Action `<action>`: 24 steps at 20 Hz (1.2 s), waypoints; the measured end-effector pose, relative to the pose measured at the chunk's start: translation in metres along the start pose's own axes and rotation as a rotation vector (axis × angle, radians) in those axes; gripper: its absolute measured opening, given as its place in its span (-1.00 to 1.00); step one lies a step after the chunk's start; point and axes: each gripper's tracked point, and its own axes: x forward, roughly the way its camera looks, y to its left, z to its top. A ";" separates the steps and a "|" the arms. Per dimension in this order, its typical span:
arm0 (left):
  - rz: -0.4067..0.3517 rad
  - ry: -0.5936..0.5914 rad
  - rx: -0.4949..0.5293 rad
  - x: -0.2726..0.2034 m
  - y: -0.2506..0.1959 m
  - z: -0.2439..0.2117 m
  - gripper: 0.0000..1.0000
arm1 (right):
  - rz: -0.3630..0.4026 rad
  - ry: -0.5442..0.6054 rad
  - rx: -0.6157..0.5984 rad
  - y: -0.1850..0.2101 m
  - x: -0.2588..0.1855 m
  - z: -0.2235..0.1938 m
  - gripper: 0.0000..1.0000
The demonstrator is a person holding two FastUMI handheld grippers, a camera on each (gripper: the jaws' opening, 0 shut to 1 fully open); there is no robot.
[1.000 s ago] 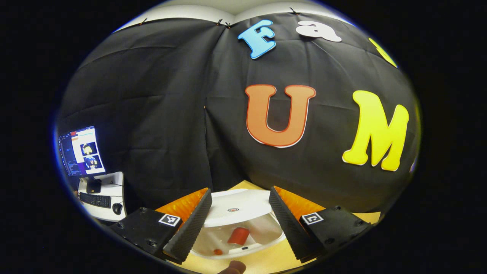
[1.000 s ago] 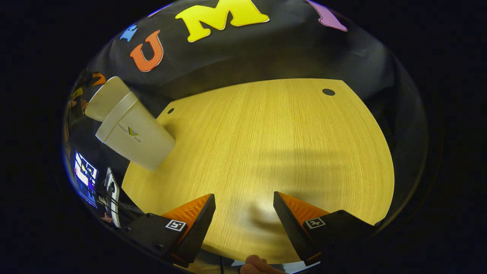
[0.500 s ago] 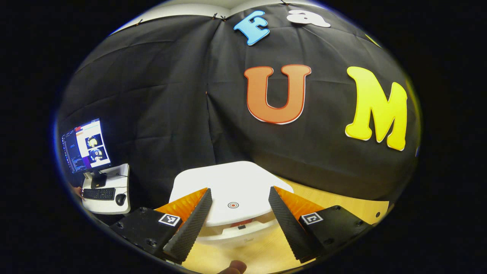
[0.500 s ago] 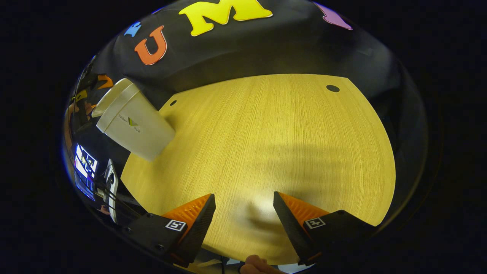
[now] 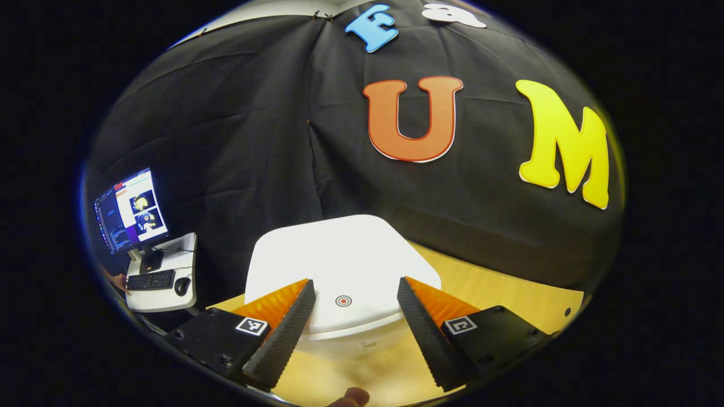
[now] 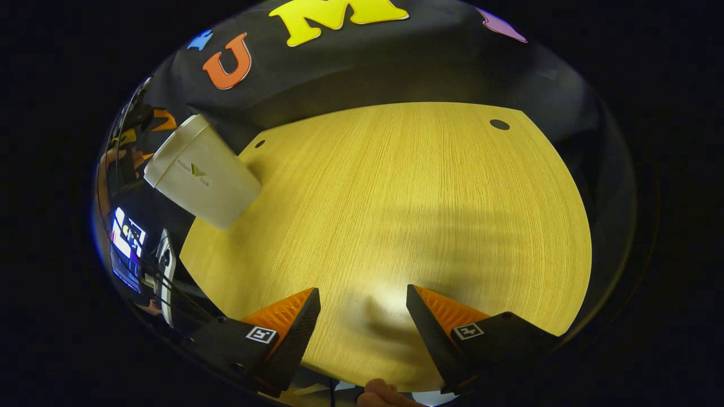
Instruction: Press the lid of the desktop garbage bin to open it, pick up the crumpled paper on the desktop and throw it into the bin, then pick up the pop can on the desktop and drop it into the bin, and finally close the garbage bin lid.
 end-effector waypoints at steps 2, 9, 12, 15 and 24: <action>0.000 -0.004 -0.057 0.002 -0.002 -0.006 0.96 | -0.003 -0.024 -0.009 0.000 -0.003 0.006 0.93; -0.019 -0.082 -0.115 0.006 -0.002 -0.005 0.98 | -0.019 -0.002 -0.041 0.011 -0.004 -0.004 0.93; -0.014 -0.125 -0.104 0.005 -0.002 -0.005 0.97 | -0.023 -0.016 -0.029 0.016 -0.006 0.000 0.92; -0.011 -0.135 -0.050 0.006 -0.002 0.001 0.96 | -0.029 -0.034 -0.022 0.020 -0.011 0.002 0.93; -0.283 -0.099 0.062 -0.068 -0.028 0.031 0.94 | -0.108 -0.331 0.051 0.030 -0.076 0.079 0.93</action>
